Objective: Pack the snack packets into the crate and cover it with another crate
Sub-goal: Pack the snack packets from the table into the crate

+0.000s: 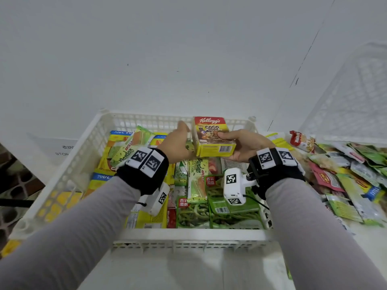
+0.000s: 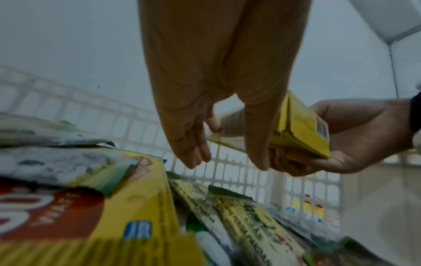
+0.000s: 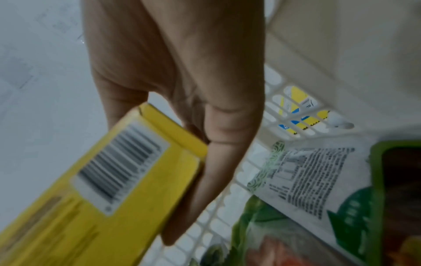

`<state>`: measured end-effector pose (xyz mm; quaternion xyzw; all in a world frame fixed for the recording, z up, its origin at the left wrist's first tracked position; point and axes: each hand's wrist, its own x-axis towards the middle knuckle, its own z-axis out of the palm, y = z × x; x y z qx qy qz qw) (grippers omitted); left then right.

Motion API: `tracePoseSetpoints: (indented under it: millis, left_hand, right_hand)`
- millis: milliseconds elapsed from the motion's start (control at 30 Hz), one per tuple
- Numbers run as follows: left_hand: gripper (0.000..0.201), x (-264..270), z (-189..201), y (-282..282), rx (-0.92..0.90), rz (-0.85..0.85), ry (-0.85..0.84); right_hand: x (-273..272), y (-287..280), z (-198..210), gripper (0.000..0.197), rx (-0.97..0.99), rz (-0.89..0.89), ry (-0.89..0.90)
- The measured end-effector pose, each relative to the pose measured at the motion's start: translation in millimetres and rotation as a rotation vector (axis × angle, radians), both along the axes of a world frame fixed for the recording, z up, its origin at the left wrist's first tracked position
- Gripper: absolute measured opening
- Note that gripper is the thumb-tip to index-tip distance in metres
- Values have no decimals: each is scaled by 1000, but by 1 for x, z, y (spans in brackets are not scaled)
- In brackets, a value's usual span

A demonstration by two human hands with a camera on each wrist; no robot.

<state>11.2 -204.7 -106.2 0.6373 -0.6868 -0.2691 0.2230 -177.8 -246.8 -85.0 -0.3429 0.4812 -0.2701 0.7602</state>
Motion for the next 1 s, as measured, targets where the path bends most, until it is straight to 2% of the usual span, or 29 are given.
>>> tracePoseSetpoints:
  millis: [133,267,367,500,600,733,900,1000]
  left_hand:
    - [70,-10,-8,-3,79,-89,-173]
    - [82,-14,-16,-6,118,-191,-447]
    - [66,-16,-19,-8,107,-216,-546]
    - [23,-8,-17,-10,41,-99,-390]
    - [22,13,-8,-14,18,89,-175]
    - [10,37,8,-14,-81,258,122]
    - [8,35,18,-11,-185,267,170]
    - [7,33,20,-8,-243,261,201]
  right_hand:
    - [-1,0,-1,11,13,-22,28]
    - [-3,-1,-4,9,-32,-12,200]
    - [-5,-2,-4,10,-80,-31,278]
    - [-3,0,-2,18,-178,87,482]
    - [-6,2,0,15,-194,184,515]
    - [-1,16,-2,13,-216,369,581]
    - [22,35,-5,29,-226,785,734]
    - [37,42,-9,35,-230,806,809]
